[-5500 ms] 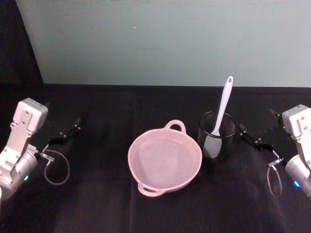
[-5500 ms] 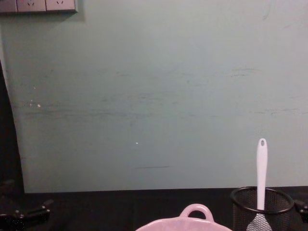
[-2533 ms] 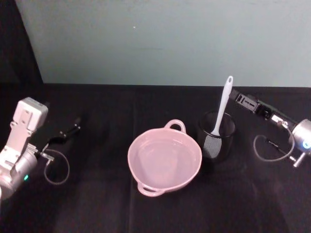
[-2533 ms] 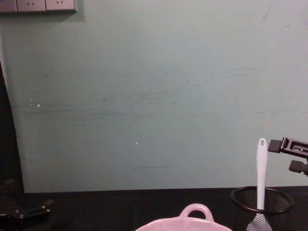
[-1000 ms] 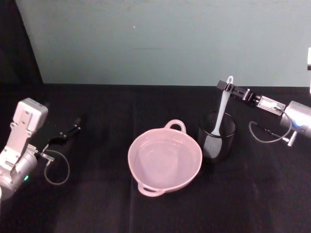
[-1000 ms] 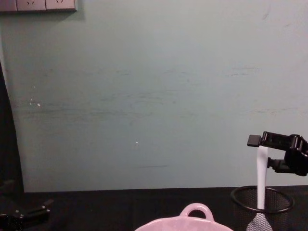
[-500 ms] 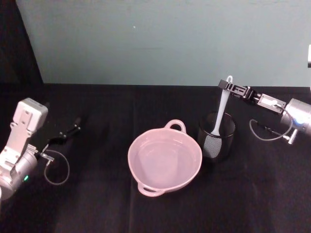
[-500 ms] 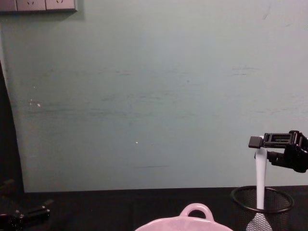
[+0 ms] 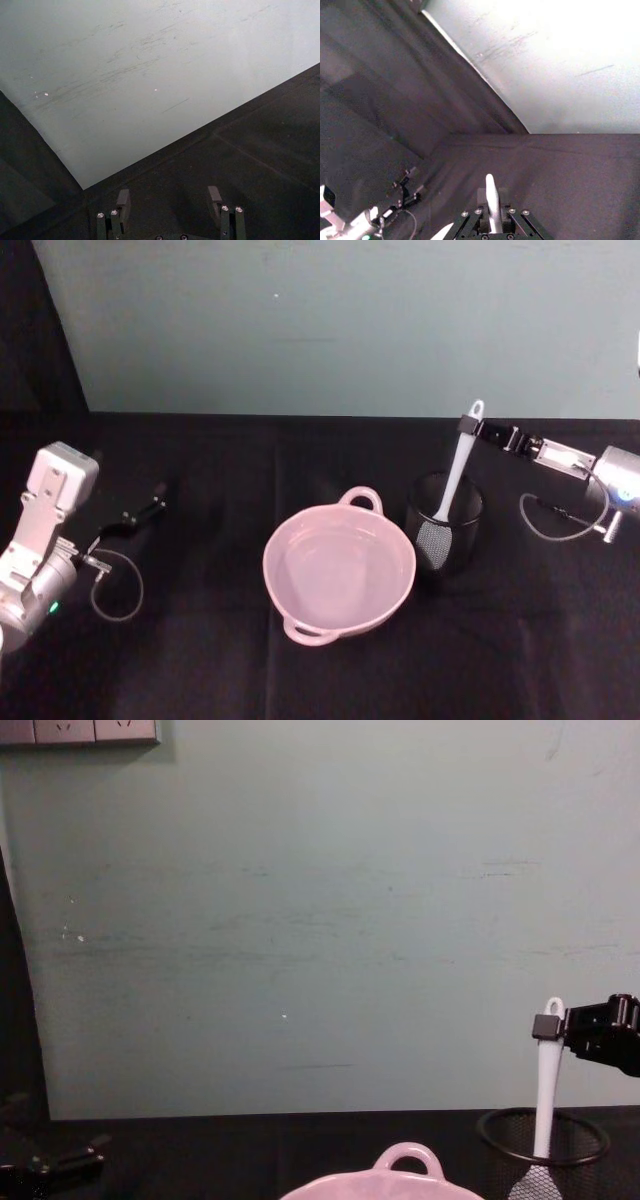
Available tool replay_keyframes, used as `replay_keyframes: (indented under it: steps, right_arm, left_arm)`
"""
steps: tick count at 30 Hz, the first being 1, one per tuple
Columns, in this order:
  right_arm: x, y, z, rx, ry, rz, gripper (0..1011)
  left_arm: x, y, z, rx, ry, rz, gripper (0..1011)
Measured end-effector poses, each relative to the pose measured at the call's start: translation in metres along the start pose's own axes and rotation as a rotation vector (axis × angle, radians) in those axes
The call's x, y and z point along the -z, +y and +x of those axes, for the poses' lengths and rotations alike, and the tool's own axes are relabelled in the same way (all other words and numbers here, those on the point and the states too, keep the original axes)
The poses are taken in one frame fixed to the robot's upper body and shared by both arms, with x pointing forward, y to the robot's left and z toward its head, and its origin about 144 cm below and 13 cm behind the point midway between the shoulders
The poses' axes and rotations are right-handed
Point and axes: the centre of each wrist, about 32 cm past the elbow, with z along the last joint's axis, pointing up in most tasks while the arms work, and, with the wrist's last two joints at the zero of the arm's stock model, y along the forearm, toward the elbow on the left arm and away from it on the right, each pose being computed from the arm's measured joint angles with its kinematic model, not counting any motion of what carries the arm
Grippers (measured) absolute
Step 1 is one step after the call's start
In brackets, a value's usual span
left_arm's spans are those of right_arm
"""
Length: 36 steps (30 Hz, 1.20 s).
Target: Use the one hand to pick up the spoon and stir the clear water in the bowl.
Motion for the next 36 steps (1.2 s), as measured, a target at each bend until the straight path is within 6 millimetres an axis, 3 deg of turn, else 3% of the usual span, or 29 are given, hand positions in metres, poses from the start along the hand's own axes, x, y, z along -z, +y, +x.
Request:
replay_keyframes:
  steps: [6, 23, 31, 36]
  right_arm:
    - [-0.003, -0.004, -0.017, 0.007, -0.12, -0.004, 135]
    - [-0.035, -0.012, -0.101, -0.002, -0.633, 0.035, 134]
    - [-0.051, -0.015, -0.125, -0.022, -0.717, 0.07, 134]
    - [-0.053, -0.018, -0.13, -0.026, -0.722, 0.097, 134]
  left_arm:
    - [0.0, 0.0, 0.0, 0.0, 0.0, 0.0, 1005]
    - [0.0, 0.0, 0.0, 0.0, 0.0, 0.0, 1005]
    - [0.0, 0.0, 0.0, 0.0, 0.0, 0.0, 1005]
    - [0.0, 0.0, 0.0, 0.0, 0.0, 0.0, 1005]
